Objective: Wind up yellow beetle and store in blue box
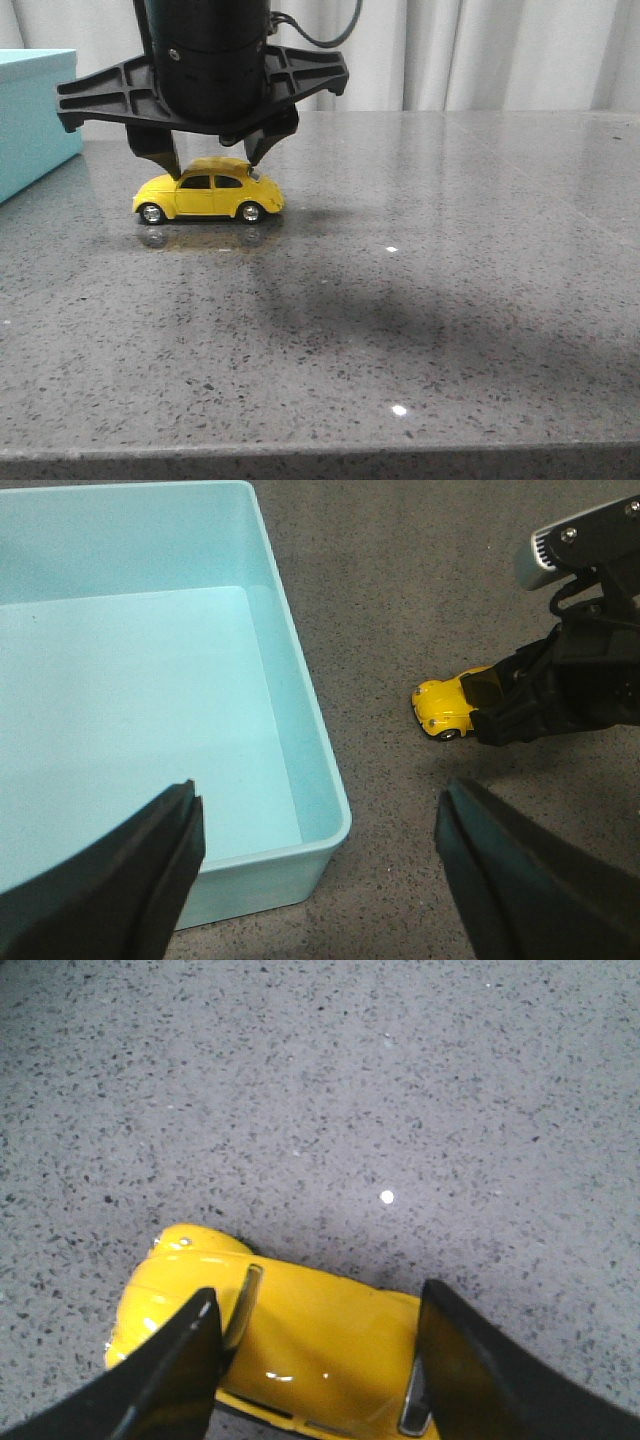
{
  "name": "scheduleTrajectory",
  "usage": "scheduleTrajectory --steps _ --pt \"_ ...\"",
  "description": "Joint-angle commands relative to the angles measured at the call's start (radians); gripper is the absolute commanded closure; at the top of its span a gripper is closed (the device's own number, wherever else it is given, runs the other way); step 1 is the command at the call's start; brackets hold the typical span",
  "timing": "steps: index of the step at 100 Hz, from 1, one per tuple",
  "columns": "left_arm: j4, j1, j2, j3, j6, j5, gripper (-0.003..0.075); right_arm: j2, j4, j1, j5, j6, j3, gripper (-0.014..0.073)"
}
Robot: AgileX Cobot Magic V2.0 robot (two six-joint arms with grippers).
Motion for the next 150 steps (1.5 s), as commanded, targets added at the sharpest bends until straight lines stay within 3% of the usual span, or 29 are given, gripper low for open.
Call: scheduleTrajectory --steps 1,73,110,150 --pt "-0.021 -0.008 0.014 -0.034 -0.002 -0.065 0.0238 -0.051 -0.002 -0.014 0.045 -0.033 -0.013 0.0157" --pt "-0.021 -0.008 0.014 -0.034 -0.002 -0.065 0.0238 -0.285 -0.003 -0.190 -0.015 -0.033 0.322 0.0157" --pt "-0.021 -0.008 0.014 -0.034 -0.002 -0.066 0.0238 -0.403 -0.025 -0.198 -0.088 -0.033 0.303 0.0157" --pt "-0.021 -0.008 0.014 -0.034 -0.002 -0.066 0.0238 -0.618 -0.181 -0.198 -0.055 -0.044 0.282 0.0157"
